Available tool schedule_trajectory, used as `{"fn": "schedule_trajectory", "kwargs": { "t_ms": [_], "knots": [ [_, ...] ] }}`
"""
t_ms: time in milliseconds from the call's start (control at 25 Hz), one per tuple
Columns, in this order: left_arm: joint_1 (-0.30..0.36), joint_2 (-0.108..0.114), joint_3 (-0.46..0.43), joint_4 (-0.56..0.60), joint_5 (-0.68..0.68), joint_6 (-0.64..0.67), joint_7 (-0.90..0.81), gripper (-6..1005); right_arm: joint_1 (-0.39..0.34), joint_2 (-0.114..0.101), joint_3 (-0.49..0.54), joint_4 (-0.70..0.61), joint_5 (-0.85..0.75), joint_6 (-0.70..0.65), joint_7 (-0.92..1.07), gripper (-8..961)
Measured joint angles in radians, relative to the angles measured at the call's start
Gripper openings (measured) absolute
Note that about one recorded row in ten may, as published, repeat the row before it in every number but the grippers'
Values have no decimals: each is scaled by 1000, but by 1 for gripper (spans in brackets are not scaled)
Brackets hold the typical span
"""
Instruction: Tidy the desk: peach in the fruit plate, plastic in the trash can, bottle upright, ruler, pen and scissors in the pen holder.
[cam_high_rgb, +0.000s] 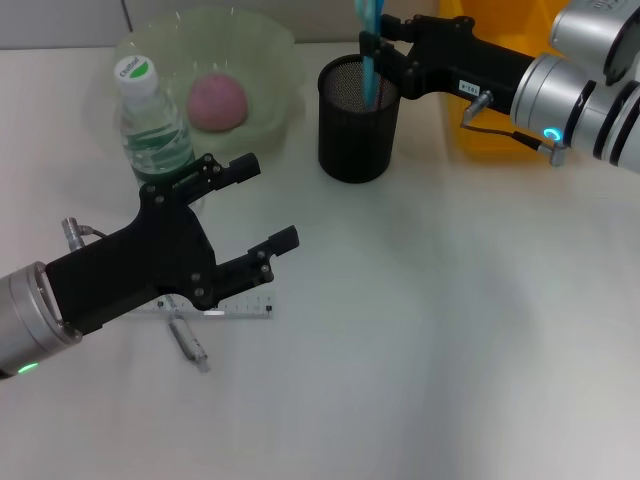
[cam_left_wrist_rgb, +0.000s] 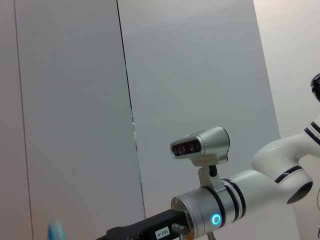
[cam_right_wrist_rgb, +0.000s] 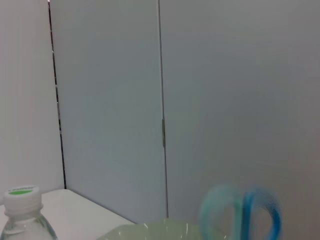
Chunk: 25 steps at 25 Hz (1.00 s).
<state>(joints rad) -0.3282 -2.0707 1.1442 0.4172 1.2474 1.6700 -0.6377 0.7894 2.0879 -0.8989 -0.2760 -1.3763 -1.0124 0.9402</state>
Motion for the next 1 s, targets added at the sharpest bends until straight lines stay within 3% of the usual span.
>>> {"fn": "schedule_trajectory", "kwargs": {
  "t_ms": [280,560,1000],
  "knots": [
    [2,-2,0,-1,0,2,0,754,-2,0,0,5,0,7,0,395],
    [5,-2,0,-1,0,2,-3,754,-18,-2,10,-10,3,-31,1,419],
    [-2,-2,0,-39,-2,-3,-5,754,-239,-10,14,-244,7,-413,60,457]
  ]
}}
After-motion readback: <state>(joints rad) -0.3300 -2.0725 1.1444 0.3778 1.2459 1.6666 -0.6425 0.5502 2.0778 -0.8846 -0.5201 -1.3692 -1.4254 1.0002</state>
